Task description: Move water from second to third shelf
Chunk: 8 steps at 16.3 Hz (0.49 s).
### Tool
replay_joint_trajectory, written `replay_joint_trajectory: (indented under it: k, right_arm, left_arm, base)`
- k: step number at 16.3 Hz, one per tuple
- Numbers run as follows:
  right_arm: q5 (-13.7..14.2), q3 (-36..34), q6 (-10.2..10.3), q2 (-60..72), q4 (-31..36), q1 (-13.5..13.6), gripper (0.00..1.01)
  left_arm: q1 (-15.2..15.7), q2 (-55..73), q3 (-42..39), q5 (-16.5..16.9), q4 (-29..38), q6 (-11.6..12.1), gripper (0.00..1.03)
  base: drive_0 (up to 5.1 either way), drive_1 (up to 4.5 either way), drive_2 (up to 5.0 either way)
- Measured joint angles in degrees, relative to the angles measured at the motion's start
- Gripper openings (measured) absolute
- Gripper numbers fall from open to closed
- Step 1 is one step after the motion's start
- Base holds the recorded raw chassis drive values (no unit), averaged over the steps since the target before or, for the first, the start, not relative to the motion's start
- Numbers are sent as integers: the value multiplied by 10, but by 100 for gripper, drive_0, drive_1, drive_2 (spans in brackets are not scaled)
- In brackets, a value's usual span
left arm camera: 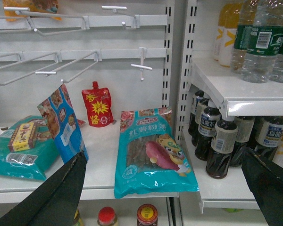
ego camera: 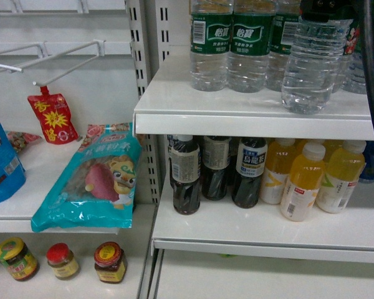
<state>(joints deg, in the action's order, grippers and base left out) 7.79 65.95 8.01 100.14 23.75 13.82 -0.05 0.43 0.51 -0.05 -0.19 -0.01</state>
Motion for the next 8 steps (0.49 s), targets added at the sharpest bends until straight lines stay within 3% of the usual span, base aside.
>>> replay_joint_trajectory:
  k: [8]
  right_arm:
    - [12, 42, 10, 31, -19, -9, 42]
  left_arm:
    - [0, 0, 0, 0, 0, 0, 98]
  base:
    - [-495, 250, 250]
